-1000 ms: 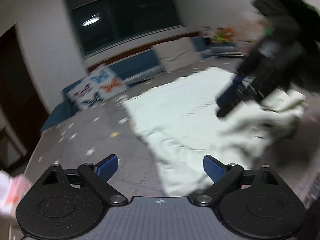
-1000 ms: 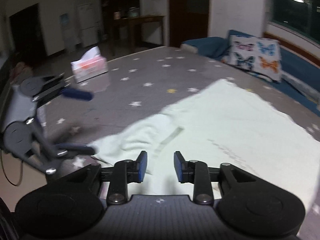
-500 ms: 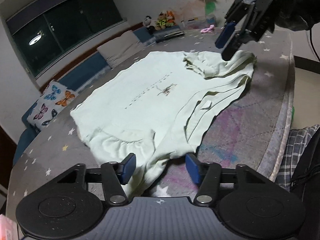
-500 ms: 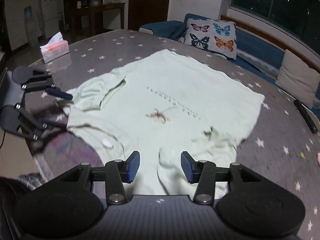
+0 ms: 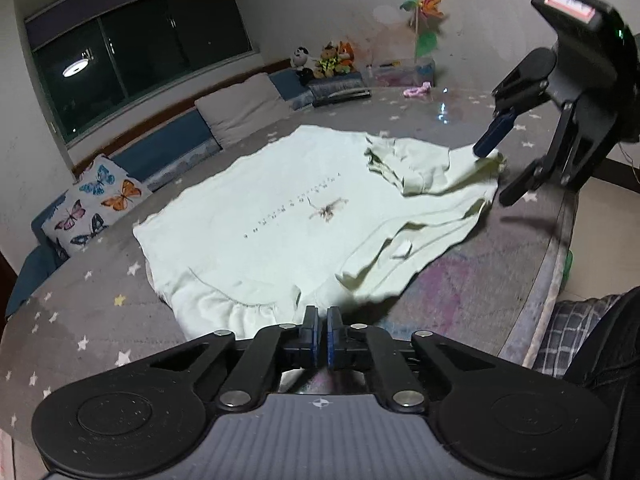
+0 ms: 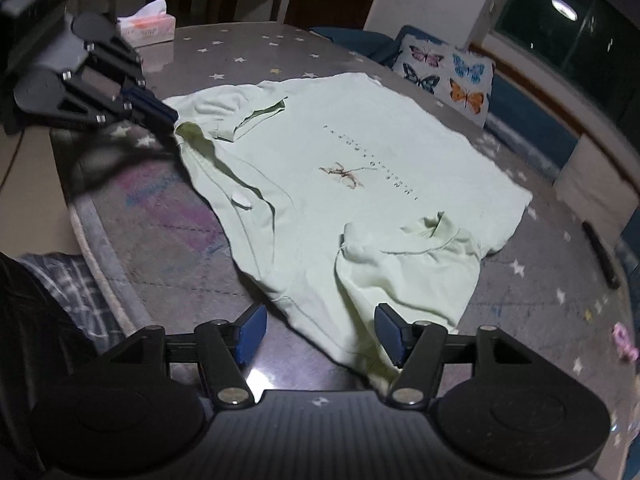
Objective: Fold clothes
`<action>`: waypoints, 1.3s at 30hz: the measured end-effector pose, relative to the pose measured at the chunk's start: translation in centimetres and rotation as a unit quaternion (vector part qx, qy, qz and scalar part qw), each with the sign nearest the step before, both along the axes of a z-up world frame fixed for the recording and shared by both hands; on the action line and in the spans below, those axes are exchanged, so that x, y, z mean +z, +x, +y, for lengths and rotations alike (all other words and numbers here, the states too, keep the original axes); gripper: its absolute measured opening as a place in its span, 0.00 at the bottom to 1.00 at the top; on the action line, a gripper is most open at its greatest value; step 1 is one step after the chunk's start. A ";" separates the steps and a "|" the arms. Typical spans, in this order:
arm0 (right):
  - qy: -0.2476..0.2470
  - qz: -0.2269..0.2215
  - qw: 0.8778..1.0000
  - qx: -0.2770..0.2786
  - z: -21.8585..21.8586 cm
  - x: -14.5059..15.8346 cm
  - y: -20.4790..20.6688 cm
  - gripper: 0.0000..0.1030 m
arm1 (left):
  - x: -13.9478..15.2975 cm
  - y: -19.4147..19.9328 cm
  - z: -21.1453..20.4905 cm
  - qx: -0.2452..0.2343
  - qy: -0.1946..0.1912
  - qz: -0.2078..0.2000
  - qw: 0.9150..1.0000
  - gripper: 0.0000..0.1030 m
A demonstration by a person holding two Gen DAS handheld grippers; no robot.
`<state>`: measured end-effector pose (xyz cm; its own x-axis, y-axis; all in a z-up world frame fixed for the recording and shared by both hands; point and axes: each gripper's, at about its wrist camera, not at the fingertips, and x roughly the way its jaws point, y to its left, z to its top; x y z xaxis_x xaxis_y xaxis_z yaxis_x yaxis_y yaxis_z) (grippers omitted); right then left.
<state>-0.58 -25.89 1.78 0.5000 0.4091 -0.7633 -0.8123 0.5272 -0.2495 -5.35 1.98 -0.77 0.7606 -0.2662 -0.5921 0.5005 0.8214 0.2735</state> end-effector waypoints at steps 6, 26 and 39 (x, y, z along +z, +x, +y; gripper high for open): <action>0.009 -0.002 1.000 -0.001 -0.1 -0.5 0.0 0.59 | 0.1 -0.6 -0.1 -0.017 0.018 -0.004 1.000 0.10; 0.030 0.002 0.999 -0.019 -0.9 -0.8 0.6 0.59 | -2.2 0.5 -2.2 -0.058 0.075 -0.024 0.995 0.14; 0.054 -0.002 0.998 -0.014 -0.3 -1.4 0.9 0.65 | 2.3 4.7 -1.1 -0.014 -0.010 -0.019 1.000 0.11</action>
